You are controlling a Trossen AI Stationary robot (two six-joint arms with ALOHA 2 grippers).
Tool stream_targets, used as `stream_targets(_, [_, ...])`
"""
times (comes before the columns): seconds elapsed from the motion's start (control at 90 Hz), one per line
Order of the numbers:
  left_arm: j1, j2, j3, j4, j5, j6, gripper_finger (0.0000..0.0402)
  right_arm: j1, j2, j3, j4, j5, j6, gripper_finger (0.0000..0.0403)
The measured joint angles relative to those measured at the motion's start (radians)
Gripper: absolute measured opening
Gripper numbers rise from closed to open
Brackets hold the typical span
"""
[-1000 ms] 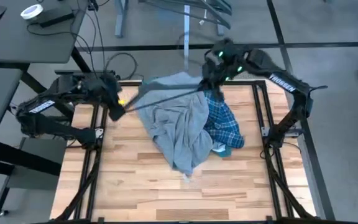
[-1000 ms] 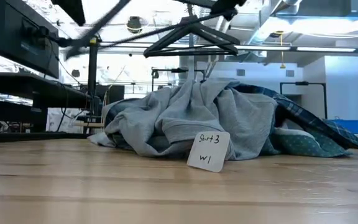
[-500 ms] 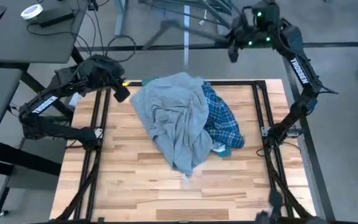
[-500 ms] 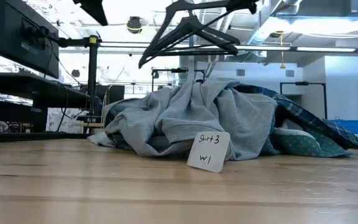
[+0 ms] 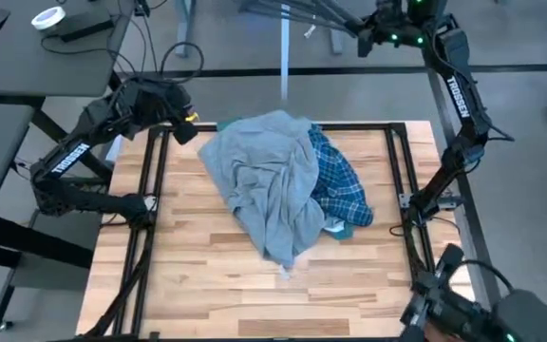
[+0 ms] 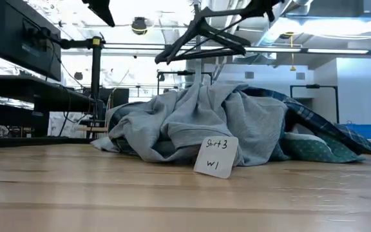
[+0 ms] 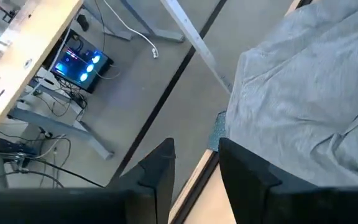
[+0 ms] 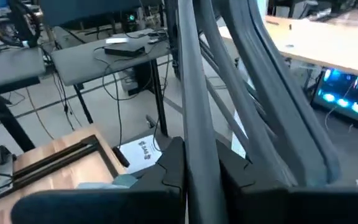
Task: Hang clothes
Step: Hang the gray hanger on the hanger rack, then return to Home Position
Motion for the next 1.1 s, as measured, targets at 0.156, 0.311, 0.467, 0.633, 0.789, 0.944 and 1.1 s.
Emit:
stream_targets(0.156, [0.001, 0.0, 0.0, 0.0, -0.001, 0.02, 0.0106, 0.003, 0.032, 0.0, 0.02, 0.015, 0.006, 0.0044])
stream_targets(0.311, [0.001, -0.004, 0.0, -0.027, 0.001, -0.038, 0.0106, -0.012, -0.006, 0.0, -0.112, 0.045, 0.053, 0.0137])
stream_targets(0.467, [0.001, -0.025, 0.0, -0.047, 0.08, -0.121, 0.0106, 0.007, -0.157, 0.003, -0.363, 0.013, 0.005, 0.0206])
stream_targets(0.633, [0.0, -0.031, 0.0, -0.048, 0.37, -0.173, 0.0087, 0.144, -0.269, -0.05, -0.603, 0.011, 0.005, 0.0195])
stream_targets(0.789, [-0.009, -0.026, -0.01, -0.034, 0.556, -0.253, 0.0016, 0.366, -0.449, -0.444, -0.39, 0.122, 0.096, 0.0062])
stream_targets(0.944, [-0.05, -0.026, -0.033, -0.009, 0.565, -0.331, 0.0018, 0.513, -0.7, -1.066, 0.162, 0.162, 0.281, 0.0021])
stream_targets(1.1, [-0.068, -0.031, -0.033, -0.044, 0.557, -0.371, 0.0025, 0.594, -0.958, -1.447, 0.445, 0.156, 0.486, 0.0035])
